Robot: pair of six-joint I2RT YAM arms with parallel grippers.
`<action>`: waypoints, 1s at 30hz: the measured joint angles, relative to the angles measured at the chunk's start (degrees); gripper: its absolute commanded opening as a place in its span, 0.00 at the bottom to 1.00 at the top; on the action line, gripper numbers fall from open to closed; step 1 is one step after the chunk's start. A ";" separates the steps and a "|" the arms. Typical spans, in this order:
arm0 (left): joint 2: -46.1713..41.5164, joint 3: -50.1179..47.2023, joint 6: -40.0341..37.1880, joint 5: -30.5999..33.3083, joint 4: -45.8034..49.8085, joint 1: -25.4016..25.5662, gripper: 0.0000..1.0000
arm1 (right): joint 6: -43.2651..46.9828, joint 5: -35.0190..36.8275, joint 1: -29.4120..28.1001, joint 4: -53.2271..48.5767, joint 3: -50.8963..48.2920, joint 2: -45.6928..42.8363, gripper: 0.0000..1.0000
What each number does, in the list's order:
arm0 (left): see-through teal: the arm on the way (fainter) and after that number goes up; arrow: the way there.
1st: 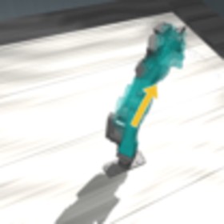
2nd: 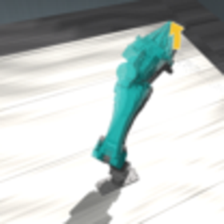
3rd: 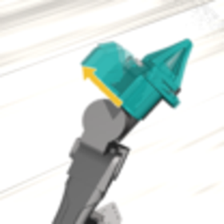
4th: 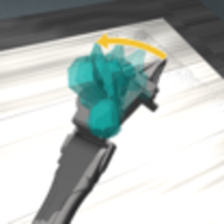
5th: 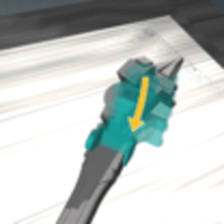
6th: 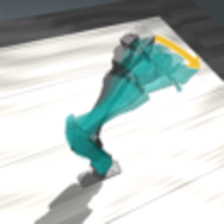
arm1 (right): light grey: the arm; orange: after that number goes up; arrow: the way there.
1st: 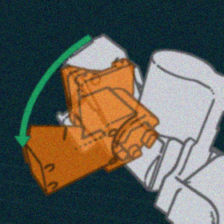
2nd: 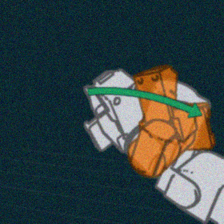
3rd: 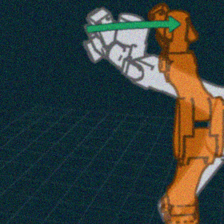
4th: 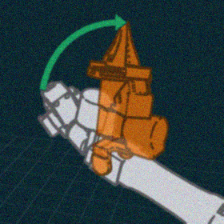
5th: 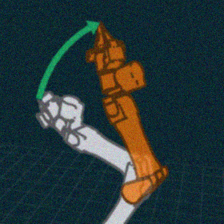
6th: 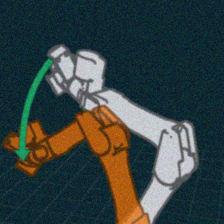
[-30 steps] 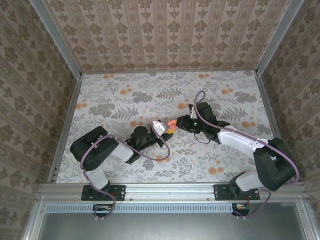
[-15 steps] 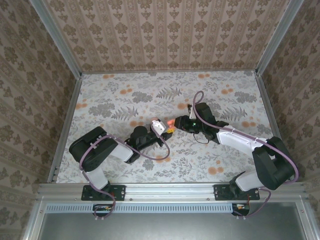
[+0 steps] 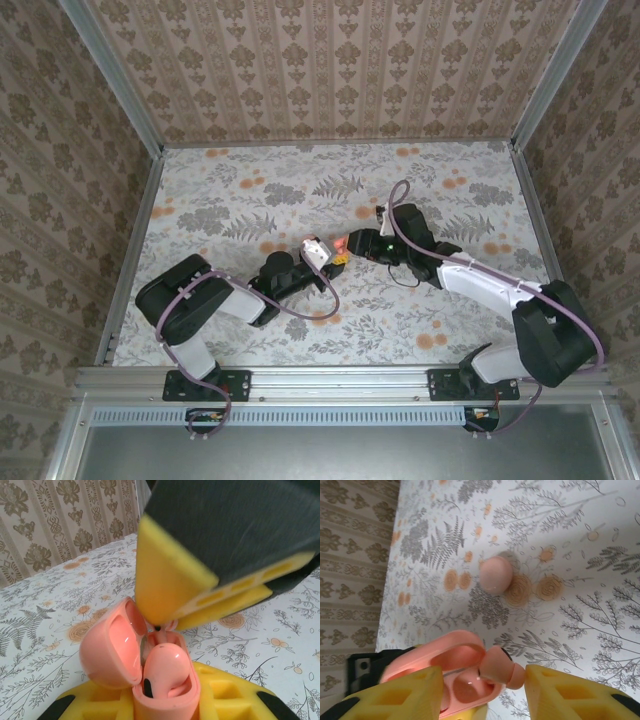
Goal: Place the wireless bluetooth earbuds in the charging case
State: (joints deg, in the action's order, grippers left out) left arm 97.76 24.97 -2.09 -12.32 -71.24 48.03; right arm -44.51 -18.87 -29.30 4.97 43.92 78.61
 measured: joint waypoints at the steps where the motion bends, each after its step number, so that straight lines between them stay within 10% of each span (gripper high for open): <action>1: -0.02 0.00 0.00 0.00 0.00 0.00 0.12 | 0.33 0.04 0.00 -0.02 0.13 -0.63 0.50; 18: -1.86 0.00 0.00 -0.31 0.02 0.00 0.12 | 9.27 0.83 2.45 -6.93 1.03 -10.84 0.53; 30: -8.72 0.00 1.07 -6.12 0.07 -1.09 0.12 | 37.64 -8.76 12.52 -6.95 0.04 -20.46 0.54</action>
State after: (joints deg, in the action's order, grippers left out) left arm 89.03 24.97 -1.02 -18.44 -71.18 46.94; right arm -6.87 -27.64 -16.78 -1.98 43.97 58.15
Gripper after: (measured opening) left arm 0.228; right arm 0.547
